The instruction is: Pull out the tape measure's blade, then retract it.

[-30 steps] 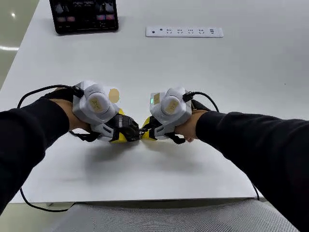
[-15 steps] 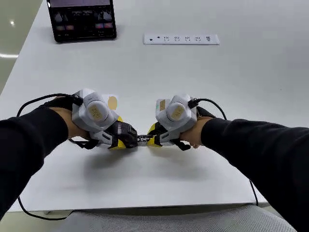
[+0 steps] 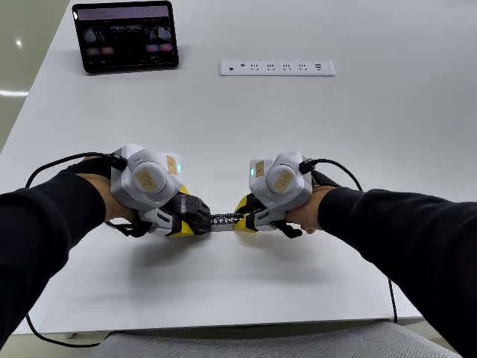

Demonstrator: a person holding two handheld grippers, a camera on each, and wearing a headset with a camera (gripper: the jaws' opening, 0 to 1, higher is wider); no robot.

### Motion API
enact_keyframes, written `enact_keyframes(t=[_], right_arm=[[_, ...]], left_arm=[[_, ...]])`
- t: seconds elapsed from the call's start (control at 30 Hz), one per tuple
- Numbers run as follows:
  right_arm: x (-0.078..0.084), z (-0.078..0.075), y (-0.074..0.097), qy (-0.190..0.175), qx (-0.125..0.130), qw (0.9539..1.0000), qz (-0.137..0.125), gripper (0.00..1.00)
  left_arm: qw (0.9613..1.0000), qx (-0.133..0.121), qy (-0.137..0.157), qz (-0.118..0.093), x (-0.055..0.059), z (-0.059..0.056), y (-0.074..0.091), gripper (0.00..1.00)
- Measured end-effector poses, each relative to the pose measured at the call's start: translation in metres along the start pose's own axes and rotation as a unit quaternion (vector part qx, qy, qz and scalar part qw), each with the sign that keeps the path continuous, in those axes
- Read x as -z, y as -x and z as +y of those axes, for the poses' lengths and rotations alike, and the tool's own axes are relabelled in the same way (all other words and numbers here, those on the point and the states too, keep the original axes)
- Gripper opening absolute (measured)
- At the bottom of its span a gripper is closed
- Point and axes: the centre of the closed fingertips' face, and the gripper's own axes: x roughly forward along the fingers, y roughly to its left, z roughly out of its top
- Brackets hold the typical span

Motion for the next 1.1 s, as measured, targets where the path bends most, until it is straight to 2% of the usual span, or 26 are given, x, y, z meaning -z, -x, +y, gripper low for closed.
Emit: enact_keyframes(t=[0.17,0.43,1.1], right_arm=[[0.002,-0.001,0.002,-0.007,0.0,1.0,-0.005,0.09],[0.007,-0.001,0.005,-0.009,-0.002,1.0,0.003,0.1],[0.025,-0.004,0.02,-0.021,0.004,0.9997,0.01,0.1]], left_arm=[[1.0,-0.001,0.0,-0.002,0.0,-0.001,0.0,0.34],[1.0,0.004,0.002,0.001,-0.001,-0.002,0.0,0.35],[1.0,0.002,0.007,-0.007,-0.002,-0.002,0.001,0.35]])
